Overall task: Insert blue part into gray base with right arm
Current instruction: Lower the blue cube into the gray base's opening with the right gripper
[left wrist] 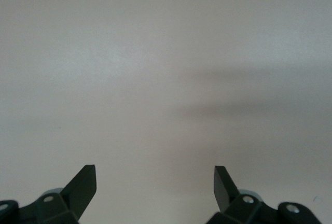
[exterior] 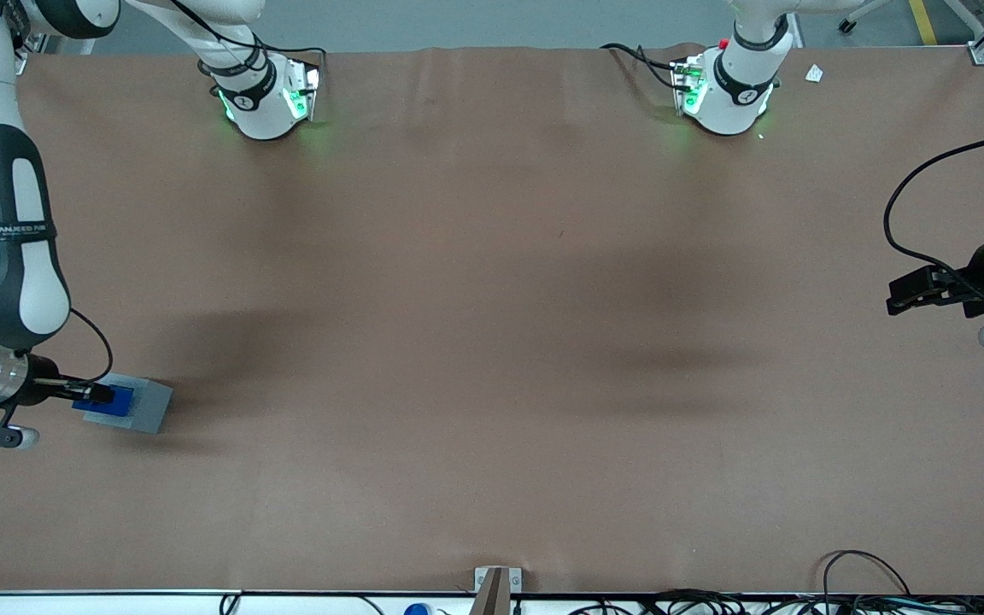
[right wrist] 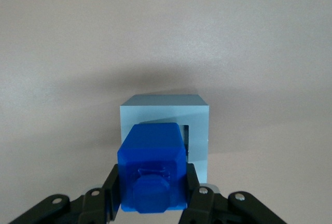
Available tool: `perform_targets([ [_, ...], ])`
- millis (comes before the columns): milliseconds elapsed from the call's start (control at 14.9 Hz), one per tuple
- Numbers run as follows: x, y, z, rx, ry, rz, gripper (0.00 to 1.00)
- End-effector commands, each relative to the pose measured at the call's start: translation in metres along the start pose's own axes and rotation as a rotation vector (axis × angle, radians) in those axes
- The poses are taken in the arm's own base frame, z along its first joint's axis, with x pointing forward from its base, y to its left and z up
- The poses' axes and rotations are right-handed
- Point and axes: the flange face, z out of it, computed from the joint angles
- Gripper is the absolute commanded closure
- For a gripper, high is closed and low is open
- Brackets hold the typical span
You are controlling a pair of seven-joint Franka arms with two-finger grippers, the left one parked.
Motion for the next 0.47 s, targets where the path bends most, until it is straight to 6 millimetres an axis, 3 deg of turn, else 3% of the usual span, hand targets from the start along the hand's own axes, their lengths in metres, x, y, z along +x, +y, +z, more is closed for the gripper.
perform_targets([
  [0, -0.008, 0.008, -0.005, 0.019, -0.001, 0.016, 1.0],
  [135, -0.008, 0.019, -0.004, 0.021, -0.002, 0.032, 1.0],
  [404, -0.008, 0.019, 0.005, 0.021, -0.014, 0.034, 1.0],
])
